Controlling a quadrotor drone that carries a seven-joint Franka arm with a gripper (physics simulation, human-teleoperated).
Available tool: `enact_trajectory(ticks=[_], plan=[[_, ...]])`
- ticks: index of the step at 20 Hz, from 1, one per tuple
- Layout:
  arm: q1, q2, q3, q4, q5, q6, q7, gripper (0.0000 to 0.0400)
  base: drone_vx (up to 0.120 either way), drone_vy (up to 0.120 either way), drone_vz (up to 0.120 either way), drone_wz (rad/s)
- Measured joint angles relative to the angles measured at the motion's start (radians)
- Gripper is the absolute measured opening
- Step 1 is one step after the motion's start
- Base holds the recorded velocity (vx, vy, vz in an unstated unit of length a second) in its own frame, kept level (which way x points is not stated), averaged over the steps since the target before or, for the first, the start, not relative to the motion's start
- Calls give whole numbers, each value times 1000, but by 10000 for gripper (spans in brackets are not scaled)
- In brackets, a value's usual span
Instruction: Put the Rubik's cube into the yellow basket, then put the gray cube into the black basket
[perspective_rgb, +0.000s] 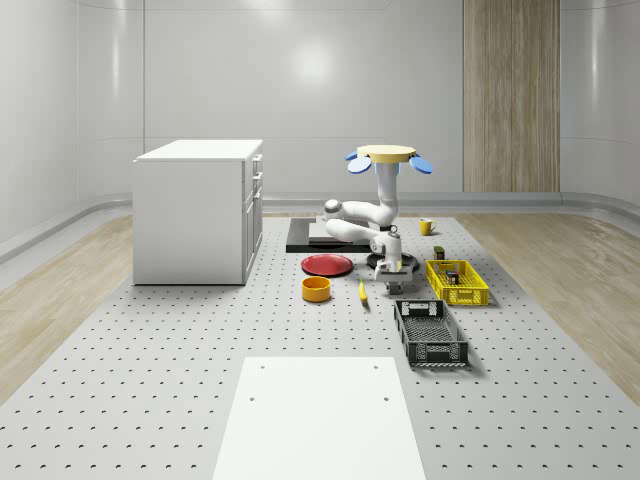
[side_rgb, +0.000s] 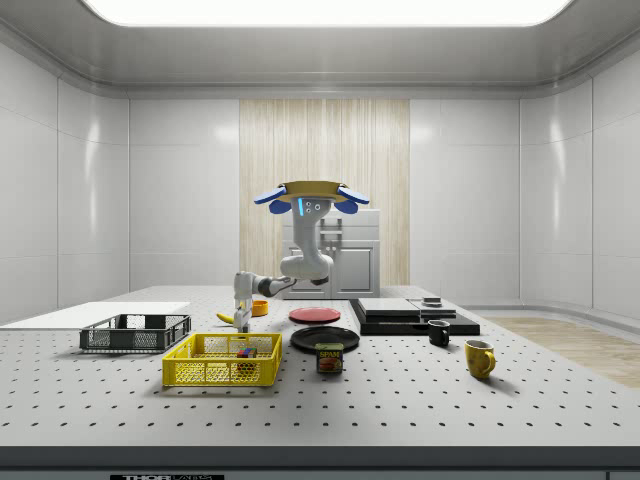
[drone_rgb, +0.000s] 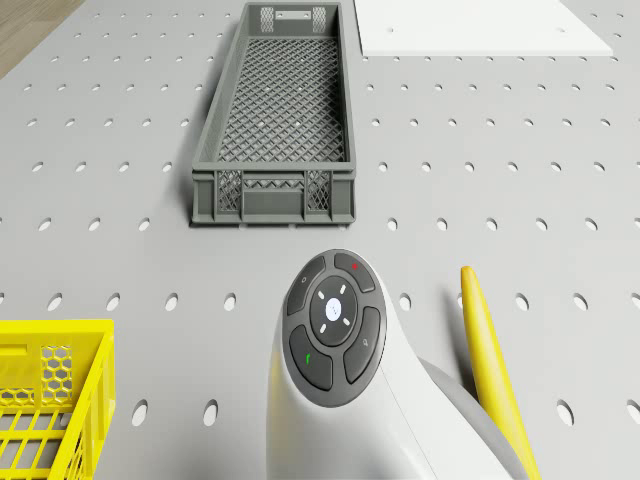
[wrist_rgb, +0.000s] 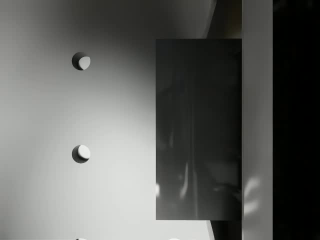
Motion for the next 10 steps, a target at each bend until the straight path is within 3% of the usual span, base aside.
enact_trajectory(ticks=[10], plan=[[6,8,9,-4,6,-12,-3,251,0,0,0,0]])
